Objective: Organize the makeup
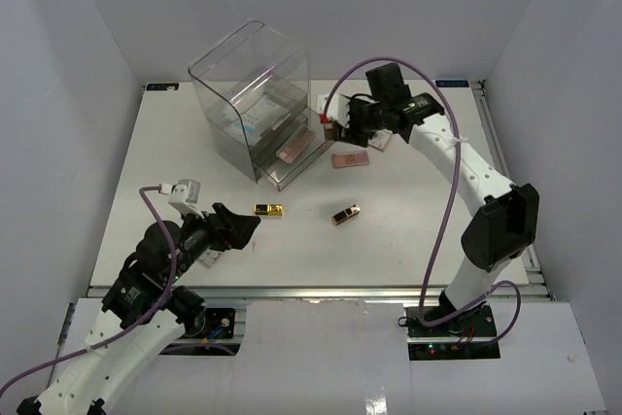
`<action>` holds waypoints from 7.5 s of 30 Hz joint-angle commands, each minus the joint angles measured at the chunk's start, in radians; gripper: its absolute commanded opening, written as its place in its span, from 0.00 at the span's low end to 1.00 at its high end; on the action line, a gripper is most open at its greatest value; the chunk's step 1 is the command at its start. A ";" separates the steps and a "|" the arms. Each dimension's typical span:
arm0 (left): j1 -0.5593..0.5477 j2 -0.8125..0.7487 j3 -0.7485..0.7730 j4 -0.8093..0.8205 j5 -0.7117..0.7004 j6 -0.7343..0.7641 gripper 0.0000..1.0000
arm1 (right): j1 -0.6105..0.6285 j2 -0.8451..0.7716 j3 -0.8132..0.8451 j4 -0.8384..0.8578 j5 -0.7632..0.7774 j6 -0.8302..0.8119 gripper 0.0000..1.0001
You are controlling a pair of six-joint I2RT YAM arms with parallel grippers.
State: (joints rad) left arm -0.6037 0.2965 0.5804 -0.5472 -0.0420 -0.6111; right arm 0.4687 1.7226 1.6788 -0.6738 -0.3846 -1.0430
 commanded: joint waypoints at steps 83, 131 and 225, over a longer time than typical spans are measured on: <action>0.502 0.856 0.050 -0.336 -0.110 -0.425 0.98 | -0.141 -0.583 -0.870 0.652 -0.711 0.876 0.90; 0.521 0.288 0.235 0.120 0.601 -0.042 0.00 | -0.386 -0.486 -0.886 0.647 -0.744 0.836 0.90; 0.001 0.394 0.270 0.071 -0.150 0.310 0.98 | -0.274 -0.083 -0.316 -0.090 -0.337 -0.444 0.90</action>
State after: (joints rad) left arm -0.6109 0.9102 1.0017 -0.4156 -0.0920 -0.2099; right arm 0.1458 1.5198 1.2243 -0.5304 -0.8282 -0.9352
